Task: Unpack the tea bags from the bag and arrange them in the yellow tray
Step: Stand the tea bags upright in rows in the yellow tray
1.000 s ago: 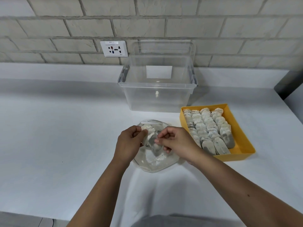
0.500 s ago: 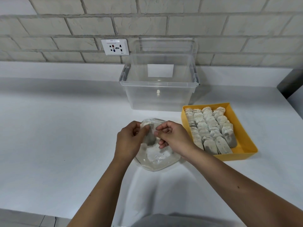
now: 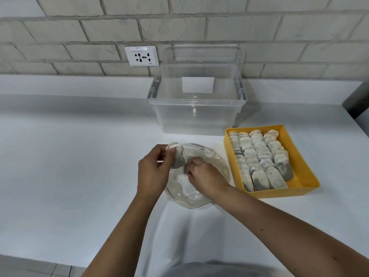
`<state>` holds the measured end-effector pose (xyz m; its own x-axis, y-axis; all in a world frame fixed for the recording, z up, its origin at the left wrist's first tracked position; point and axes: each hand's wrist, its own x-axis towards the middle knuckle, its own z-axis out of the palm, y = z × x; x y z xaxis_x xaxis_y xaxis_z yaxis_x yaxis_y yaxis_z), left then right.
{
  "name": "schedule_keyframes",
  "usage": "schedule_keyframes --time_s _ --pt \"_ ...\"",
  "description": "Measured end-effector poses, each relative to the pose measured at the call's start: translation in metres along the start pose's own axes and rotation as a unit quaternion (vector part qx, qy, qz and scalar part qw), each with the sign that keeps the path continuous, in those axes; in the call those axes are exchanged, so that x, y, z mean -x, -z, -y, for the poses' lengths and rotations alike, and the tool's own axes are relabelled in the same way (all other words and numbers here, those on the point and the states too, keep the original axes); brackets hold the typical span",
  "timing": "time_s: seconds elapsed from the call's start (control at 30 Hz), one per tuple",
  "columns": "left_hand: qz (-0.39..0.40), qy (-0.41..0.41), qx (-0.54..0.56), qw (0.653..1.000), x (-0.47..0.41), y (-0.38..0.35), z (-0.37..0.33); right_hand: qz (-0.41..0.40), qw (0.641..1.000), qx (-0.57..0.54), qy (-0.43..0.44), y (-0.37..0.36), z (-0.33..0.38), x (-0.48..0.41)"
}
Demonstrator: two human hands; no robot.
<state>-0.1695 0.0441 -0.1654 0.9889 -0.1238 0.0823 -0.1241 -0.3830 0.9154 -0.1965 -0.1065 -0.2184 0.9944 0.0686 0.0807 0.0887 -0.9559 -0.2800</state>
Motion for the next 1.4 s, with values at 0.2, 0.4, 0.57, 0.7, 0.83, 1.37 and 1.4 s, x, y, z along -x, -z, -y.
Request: schedule_keyframes --time_s 0.2,0.4,0.57,0.7,0.83,1.37,1.4 --pt "-0.003 0.005 0.02 1.0 -0.001 0.006 -0.001 0.054 0.997 -0.041 0.031 0.044 0.005 0.036" --pt "0.109 0.012 0.021 0.994 0.005 -0.004 -0.001 0.096 0.979 -0.177 0.028 0.085 0.004 0.065" --pt "0.169 0.03 0.005 0.985 0.016 -0.017 0.003 0.012 0.967 -0.251 -0.029 0.083 -0.003 0.057" --pt "0.184 0.078 0.077 0.977 0.019 -0.015 0.003 -0.04 0.97 -0.23 -0.063 0.075 -0.006 0.045" --pt "0.18 0.105 0.115 0.971 0.019 -0.012 -0.003 -0.057 0.973 -0.214 -0.069 0.069 -0.006 0.036" --pt "0.037 0.056 -0.082 0.994 0.0 -0.011 0.014 0.077 0.985 -0.039 -0.149 0.065 -0.019 0.021" --pt "0.035 0.059 -0.081 0.994 0.0 -0.012 0.016 0.1 0.984 -0.019 -0.147 0.059 -0.016 0.021"
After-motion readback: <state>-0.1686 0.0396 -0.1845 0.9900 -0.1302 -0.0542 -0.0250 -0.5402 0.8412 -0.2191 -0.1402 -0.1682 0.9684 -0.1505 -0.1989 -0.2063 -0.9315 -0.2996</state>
